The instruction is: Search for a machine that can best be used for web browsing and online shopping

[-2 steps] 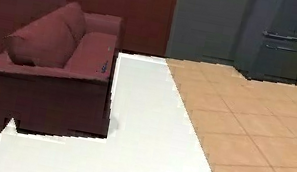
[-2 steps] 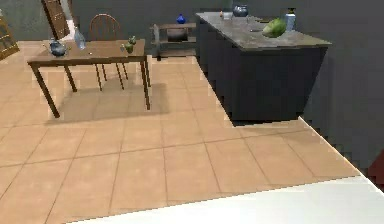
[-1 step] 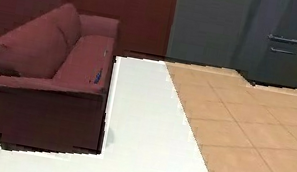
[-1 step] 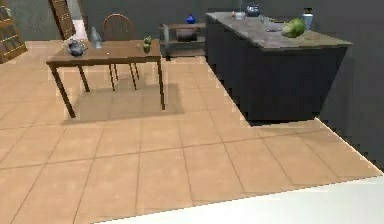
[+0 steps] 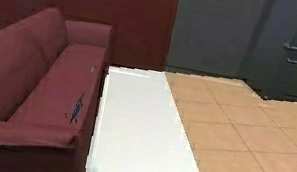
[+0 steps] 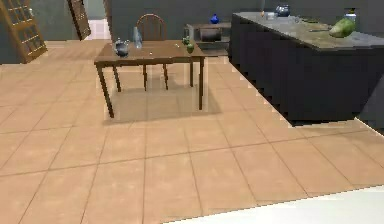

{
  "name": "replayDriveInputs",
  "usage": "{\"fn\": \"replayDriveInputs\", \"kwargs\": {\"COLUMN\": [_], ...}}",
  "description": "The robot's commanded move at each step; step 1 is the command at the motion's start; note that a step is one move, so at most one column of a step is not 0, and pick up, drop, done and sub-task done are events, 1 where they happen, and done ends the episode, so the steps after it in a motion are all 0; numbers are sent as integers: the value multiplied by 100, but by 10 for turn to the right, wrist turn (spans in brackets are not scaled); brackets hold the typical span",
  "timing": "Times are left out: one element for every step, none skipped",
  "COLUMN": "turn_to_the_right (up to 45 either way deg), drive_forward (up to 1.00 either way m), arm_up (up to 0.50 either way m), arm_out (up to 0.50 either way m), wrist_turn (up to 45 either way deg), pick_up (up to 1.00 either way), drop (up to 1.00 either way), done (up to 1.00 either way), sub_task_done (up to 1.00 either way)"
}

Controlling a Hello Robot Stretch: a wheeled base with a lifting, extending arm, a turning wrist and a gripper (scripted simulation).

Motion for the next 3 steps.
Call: {"fn": "replayDriveInputs", "kwargs": {"turn_to_the_right": [-450,-120,0], "drive_forward": [0,0,45], "arm_up": [0,0,0], "arm_out": [0,0,0], "wrist_turn": [0,0,0], "pick_up": [0,0,0], "drop": [0,0,0], "done": [0,0,0], "sub_task_done": [0,0,0]}}
